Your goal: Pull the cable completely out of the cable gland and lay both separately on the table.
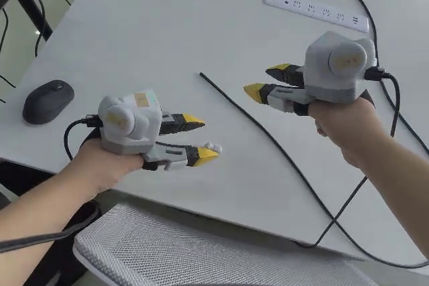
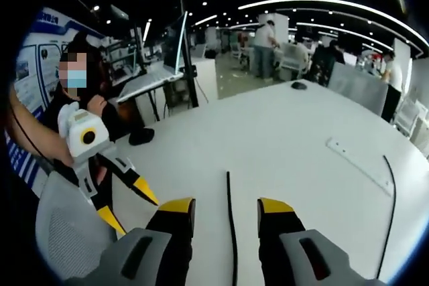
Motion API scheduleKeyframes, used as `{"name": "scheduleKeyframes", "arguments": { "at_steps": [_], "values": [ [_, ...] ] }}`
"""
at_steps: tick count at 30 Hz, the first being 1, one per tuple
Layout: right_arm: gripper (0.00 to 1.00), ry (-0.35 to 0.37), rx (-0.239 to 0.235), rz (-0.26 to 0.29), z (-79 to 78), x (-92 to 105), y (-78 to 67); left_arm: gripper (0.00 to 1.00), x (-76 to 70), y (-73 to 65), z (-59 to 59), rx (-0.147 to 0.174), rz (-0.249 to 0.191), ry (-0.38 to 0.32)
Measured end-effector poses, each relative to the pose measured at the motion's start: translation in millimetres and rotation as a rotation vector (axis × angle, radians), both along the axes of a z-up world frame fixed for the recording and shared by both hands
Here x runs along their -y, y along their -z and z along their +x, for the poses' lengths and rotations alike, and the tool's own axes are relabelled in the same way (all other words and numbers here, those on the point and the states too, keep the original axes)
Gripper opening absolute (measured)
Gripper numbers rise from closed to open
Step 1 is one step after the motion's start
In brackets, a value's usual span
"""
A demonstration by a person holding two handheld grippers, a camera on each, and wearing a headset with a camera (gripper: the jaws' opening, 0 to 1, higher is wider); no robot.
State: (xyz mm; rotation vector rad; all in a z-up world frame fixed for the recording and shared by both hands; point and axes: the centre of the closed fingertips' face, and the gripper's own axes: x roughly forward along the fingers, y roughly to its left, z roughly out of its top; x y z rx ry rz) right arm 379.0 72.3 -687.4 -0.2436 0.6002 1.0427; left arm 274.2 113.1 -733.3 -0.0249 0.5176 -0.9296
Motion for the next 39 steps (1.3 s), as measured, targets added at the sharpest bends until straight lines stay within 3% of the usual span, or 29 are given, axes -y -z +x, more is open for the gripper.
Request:
{"name": "scheduleKeyframes", "arguments": {
  "at_steps": [3,6,14,17,26,32,35,39],
  "values": [
    [0.39,0.008,0.009,0.034,-12.7,13.9,-9.6,0.47,2.5,-5.3,-4.1,-0.019,-0.006,-0.001],
    [0.43,0.018,0.027,0.058,-23.9,26.9,-17.5,0.51,5.0,-15.4,-9.7,-0.014,-0.009,-0.007],
    [0.56,0.097,0.005,0.153,-54.9,65.6,-29.9,0.62,3.2,-33.4,-25.5,-0.012,-0.012,-0.025],
    [0.6,0.138,-0.018,0.174,-64.8,84.3,-25.3,0.66,-3.4,-37.9,-27.5,-0.01,-0.016,-0.049],
    [0.67,0.187,-0.061,0.149,-89.2,121.8,-0.1,0.76,-13.3,-48.6,-32.2,-0.014,-0.026,-0.093],
    [0.72,0.181,-0.083,0.127,-104.3,127.1,10.7,0.82,-14.4,-43.3,-31.2,-0.023,-0.012,-0.089],
    [0.74,0.17,-0.087,0.121,-107.7,125.3,12.2,0.88,-13.1,-39.2,-31.0,-0.029,-0.004,-0.085],
    [0.75,0.165,-0.091,0.126,-108.2,120.3,11.1,0.88,-10.8,-39.0,-31.9,-0.033,-0.009,-0.068]
  ]
}}
